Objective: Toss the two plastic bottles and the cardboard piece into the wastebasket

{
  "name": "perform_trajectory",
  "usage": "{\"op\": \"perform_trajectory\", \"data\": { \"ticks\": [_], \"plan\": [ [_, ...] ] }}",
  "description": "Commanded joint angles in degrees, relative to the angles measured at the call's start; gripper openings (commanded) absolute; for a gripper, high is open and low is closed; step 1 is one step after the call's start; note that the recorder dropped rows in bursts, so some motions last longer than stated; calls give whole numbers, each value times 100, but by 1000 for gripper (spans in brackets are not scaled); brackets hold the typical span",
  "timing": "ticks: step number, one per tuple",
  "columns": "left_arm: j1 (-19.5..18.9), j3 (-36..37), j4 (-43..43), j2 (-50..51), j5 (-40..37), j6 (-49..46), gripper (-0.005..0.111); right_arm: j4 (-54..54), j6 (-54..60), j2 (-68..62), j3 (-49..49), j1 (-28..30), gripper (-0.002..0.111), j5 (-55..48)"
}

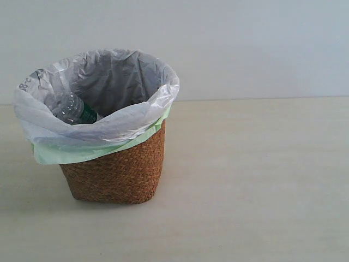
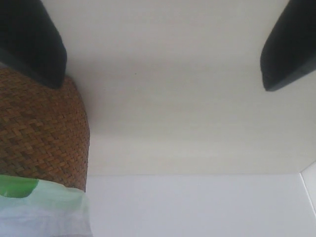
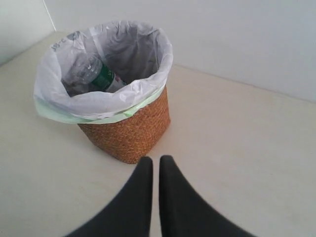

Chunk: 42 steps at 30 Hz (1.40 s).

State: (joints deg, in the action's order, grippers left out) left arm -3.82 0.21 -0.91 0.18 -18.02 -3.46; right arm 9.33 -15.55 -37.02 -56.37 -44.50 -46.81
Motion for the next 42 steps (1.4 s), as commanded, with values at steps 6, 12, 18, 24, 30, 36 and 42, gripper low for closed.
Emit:
{"op": "perform_trajectory", "data": {
  "ticks": [6,12,18,24,30,36,42],
  "plan": [
    [41,-21,-12,-18,44,50,108,-540,97,2313,570,-6,0,514],
    [41,-21,-12,-18,44,50,108,-2899,2024,2938,820,585,0,1227],
    [41,-21,-12,-18,44,50,108,-5972,4591,3472,839,2468,0,1077],
    [41,-21,-12,-18,44,50,108,-6281,5267,3702,781,4907,0,453],
    [41,-21,-12,-18,44,50,108,-6777,5930,3702,1344,5821,0,521],
    [41,-21,-12,-18,44,50,108,-6785,6586,3702,2983,5418,0,1926],
    [41,-21,-12,-18,44,50,108,-6854,6239,3702,4383,5180,0,3143]
  ]
}}
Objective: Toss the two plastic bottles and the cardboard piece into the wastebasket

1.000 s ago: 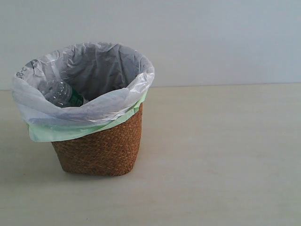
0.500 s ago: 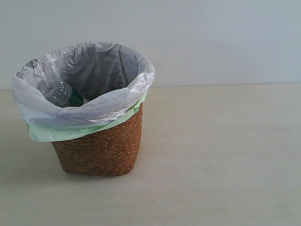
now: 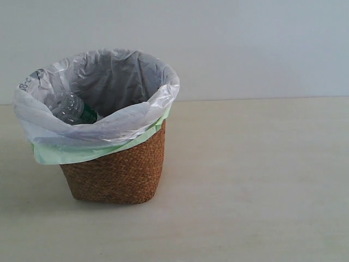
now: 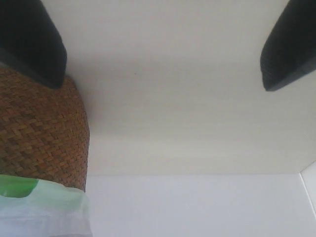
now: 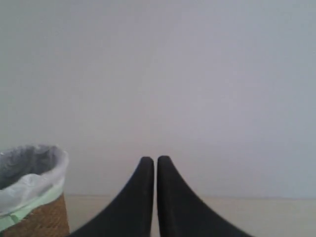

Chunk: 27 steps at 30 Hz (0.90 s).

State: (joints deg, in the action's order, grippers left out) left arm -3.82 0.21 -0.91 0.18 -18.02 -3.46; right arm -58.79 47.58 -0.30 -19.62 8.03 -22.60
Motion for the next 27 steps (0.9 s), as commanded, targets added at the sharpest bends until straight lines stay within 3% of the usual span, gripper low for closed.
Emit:
{"op": "perform_trajectory", "data": {
  "ticks": [1,7,16,27],
  "plan": [
    [41,-21,-12,-18,44,50,108,-42,-50,30,978,-61,0,916],
    [41,-21,-12,-18,44,50,108,-42,-1,30,1962,-61,0,1794],
    [41,-21,-12,-18,44,50,108,-28,350,30,1962,-883,0,1823],
    [41,-21,-12,-18,44,50,108,-28,421,30,1962,-921,0,1632]
  ]
}}
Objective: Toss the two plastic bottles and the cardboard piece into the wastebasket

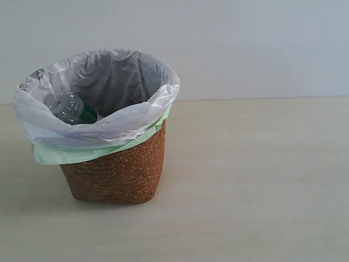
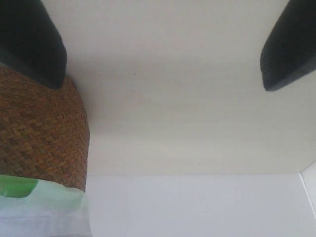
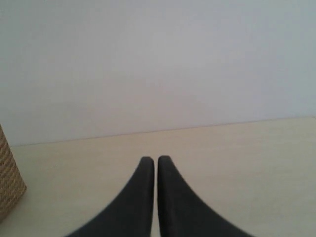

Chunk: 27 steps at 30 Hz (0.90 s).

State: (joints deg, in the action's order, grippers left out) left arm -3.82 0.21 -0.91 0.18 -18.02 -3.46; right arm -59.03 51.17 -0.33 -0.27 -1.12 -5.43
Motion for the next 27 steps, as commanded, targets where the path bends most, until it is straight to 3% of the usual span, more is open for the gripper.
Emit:
{"op": "perform_trajectory", "data": {
  "ticks": [1,12,17,20,21,27],
  "plan": [
    [41,-21,-12,-18,44,50,108,-4,63,33,27,-6,0,-85],
    [41,-21,-12,-18,44,50,108,209,124,33,27,-6,0,-629],
    [41,-21,-12,-18,44,50,108,1854,-1781,33,27,-6,0,-498],
    [41,-21,-12,-18,44,50,108,4673,-4883,33,27,-6,0,-362],
    [41,-21,-12,-18,44,50,108,5037,-5300,33,27,-6,0,-353],
    [41,-21,-12,-18,44,50,108,5778,-5935,33,27,-6,0,-304]
  ]
}}
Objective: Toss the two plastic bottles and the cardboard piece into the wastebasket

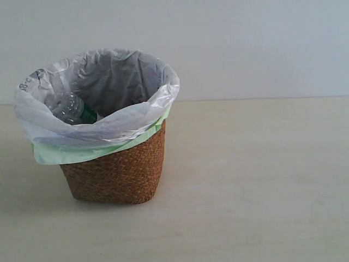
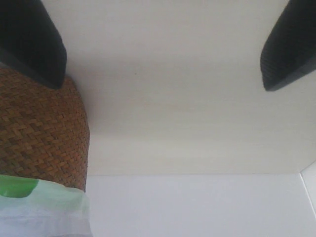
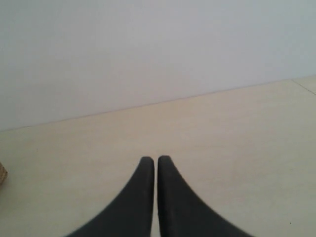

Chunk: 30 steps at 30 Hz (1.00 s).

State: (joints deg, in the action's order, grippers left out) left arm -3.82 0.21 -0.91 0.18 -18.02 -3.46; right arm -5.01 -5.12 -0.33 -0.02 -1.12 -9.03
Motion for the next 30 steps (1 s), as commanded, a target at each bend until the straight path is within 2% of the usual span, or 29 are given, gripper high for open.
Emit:
{"op": "perform_trajectory", "data": {
  "ticks": [1,8,22,26,30],
  "plan": [
    [41,-21,-12,-18,44,50,108,572,-359,33,2,-6,0,57],
    [41,-21,-12,-18,44,50,108,583,21,33,2,-6,0,57],
    [41,-21,-12,-18,44,50,108,599,11,33,2,-6,0,44],
    [41,-21,-12,-18,44,50,108,1792,11,33,2,-6,0,18],
    [41,-21,-12,-18,44,50,108,2020,116,33,2,-6,0,-24]
  ]
}}
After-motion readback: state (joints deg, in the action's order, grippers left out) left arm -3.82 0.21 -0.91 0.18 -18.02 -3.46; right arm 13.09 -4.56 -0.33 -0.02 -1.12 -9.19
